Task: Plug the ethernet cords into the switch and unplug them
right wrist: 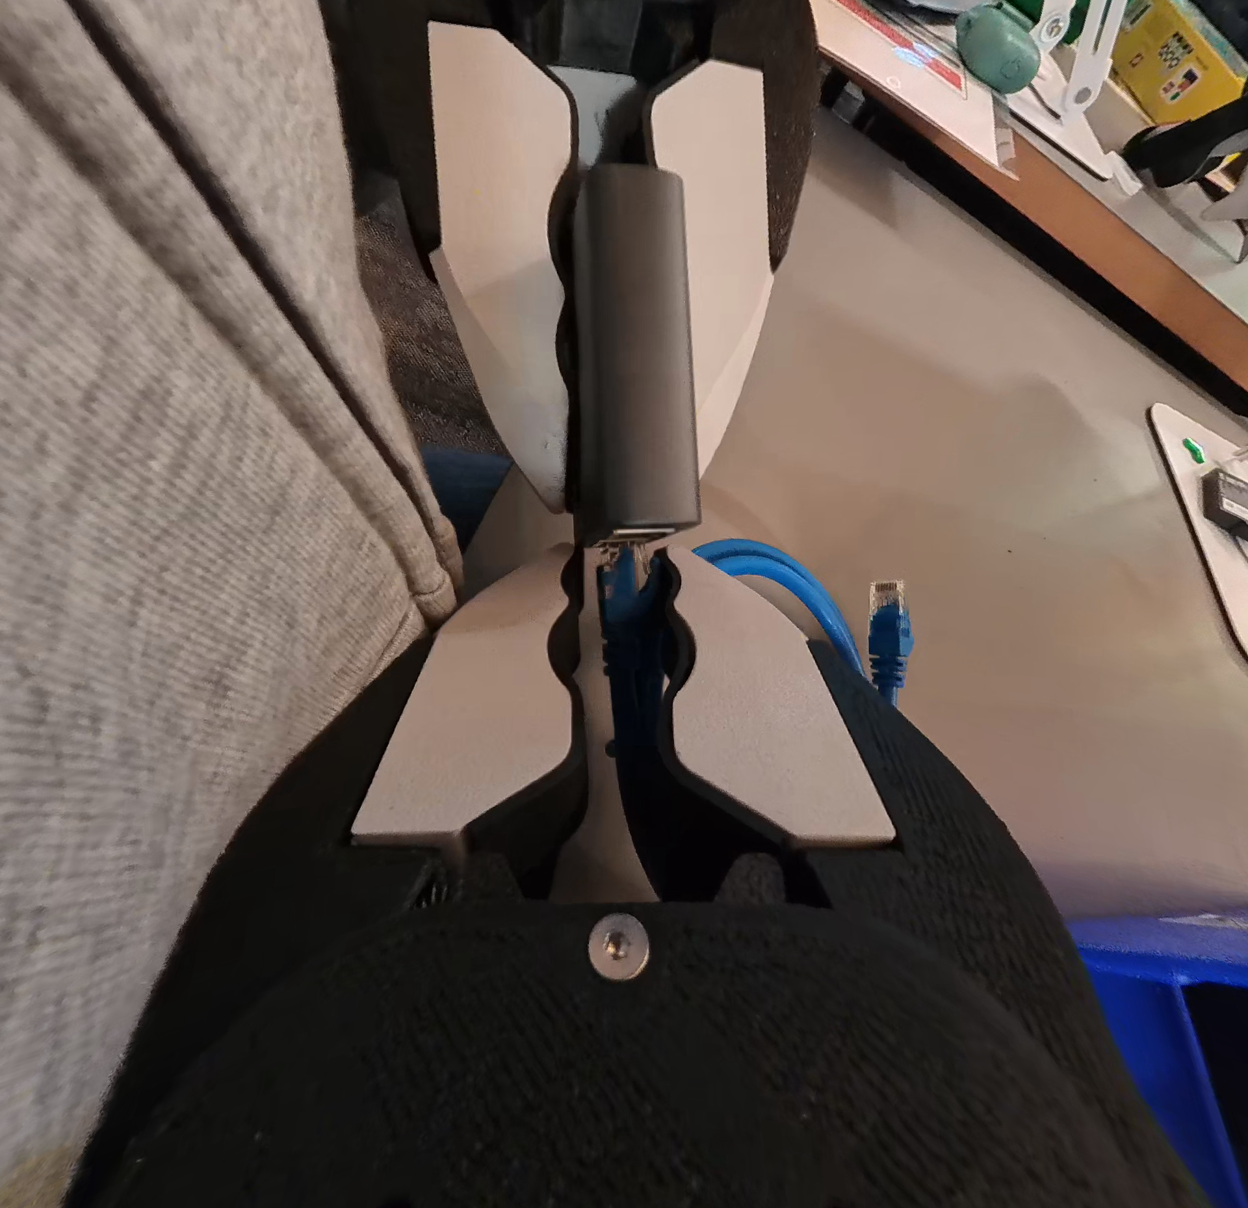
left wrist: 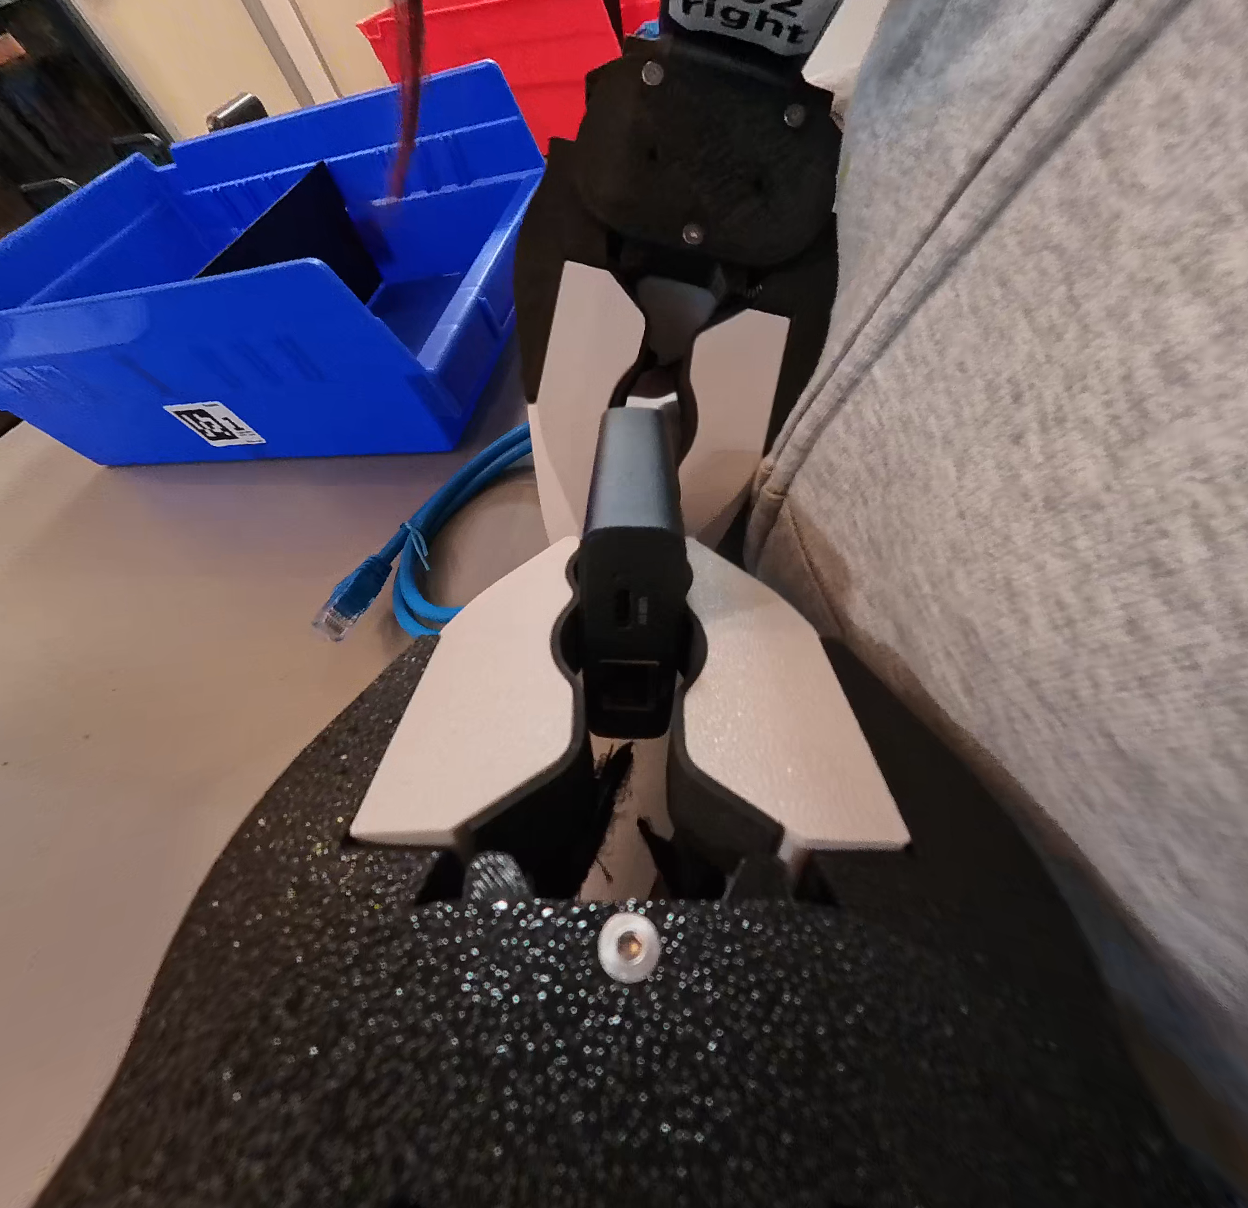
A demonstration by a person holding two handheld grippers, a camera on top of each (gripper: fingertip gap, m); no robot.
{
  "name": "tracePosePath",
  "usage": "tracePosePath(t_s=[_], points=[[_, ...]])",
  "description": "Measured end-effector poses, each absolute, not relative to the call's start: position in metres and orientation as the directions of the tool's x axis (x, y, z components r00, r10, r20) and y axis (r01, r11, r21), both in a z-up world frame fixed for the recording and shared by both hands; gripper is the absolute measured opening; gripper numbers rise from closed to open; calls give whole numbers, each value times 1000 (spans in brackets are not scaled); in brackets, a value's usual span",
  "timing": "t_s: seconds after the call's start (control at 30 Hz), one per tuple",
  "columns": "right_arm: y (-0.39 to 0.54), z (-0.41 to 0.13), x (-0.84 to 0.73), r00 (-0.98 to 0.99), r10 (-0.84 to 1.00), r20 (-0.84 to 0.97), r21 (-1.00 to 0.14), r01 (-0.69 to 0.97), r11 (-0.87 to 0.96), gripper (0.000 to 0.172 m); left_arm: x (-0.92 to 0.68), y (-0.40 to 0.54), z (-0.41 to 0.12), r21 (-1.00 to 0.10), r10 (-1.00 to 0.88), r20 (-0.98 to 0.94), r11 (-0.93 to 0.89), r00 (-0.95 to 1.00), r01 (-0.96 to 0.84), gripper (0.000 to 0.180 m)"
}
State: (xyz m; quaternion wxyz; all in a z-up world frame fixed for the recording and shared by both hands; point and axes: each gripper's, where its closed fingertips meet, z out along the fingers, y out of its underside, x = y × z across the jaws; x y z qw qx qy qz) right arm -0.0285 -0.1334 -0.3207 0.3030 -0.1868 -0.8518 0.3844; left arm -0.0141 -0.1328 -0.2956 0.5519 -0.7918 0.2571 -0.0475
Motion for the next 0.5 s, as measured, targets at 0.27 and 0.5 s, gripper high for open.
tracePosePath(t_s=[0.27, 0.5], points=[[-134, -331, -12, -819, 391, 419, -625, 52, 779, 13, 0, -136, -303, -904, -383, 57, -411, 922, -116, 22], [-136, -318, 8, -858, 55, 511, -444, -208, 872, 10, 16, -146, -302, -847, -413, 18, -491, 911, -206, 22]])
